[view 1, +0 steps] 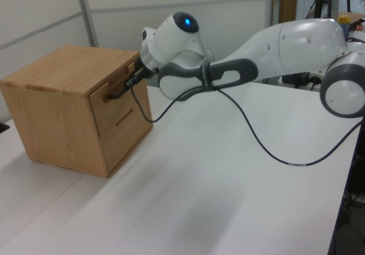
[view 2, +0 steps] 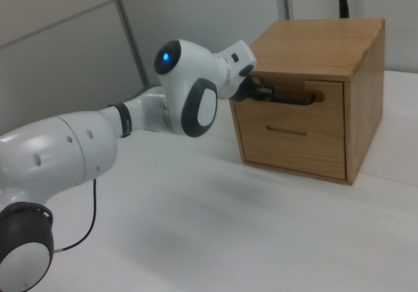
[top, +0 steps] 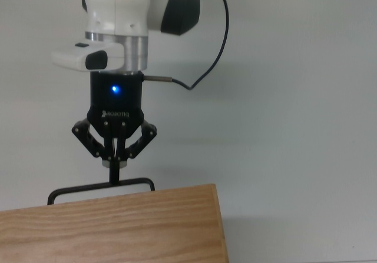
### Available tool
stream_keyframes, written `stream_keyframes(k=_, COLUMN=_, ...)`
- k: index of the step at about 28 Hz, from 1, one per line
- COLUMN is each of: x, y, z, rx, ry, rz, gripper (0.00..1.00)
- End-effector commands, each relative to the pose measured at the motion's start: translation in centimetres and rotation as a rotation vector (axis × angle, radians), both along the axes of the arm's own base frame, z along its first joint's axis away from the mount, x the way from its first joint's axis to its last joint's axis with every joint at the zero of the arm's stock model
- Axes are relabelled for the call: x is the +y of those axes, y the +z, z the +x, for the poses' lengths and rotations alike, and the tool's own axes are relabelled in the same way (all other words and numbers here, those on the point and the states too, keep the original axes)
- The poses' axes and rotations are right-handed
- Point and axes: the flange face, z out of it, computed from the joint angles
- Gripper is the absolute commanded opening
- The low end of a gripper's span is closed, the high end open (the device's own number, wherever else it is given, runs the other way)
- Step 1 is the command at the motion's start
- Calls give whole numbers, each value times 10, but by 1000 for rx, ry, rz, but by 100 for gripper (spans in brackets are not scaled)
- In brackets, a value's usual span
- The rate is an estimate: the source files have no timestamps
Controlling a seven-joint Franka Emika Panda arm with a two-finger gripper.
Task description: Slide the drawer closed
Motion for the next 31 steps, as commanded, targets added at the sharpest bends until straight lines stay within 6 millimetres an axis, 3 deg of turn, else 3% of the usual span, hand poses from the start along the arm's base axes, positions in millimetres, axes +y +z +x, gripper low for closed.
stream_keyframes(k=1, x=14, y=-52, z=12, rx=-31, ry=30, rz=4, gripper=0)
stream_keyframes(k=4, x=18, y=-61, z=15, rx=-78, ry=45, rz=8, gripper=0)
stream_keyframes(k=8, x=22, y=-58, z=15, rx=-99, ry=49, rz=17, gripper=0)
stream_keyframes(k=15, x=16, y=-29, z=9, rx=-105, ry=36, rz=14, gripper=0)
stream_keyframes(k=19, x=9, y=-8, z=1, rx=26, ry=7, rz=-2, gripper=0)
stream_keyframes(k=26, x=9, y=41, z=-41, rx=330, ry=-46, rz=-12, gripper=0)
stream_keyframes(k=31, x=9, y=77, z=-74, rx=449, ry=-61, rz=48, gripper=0)
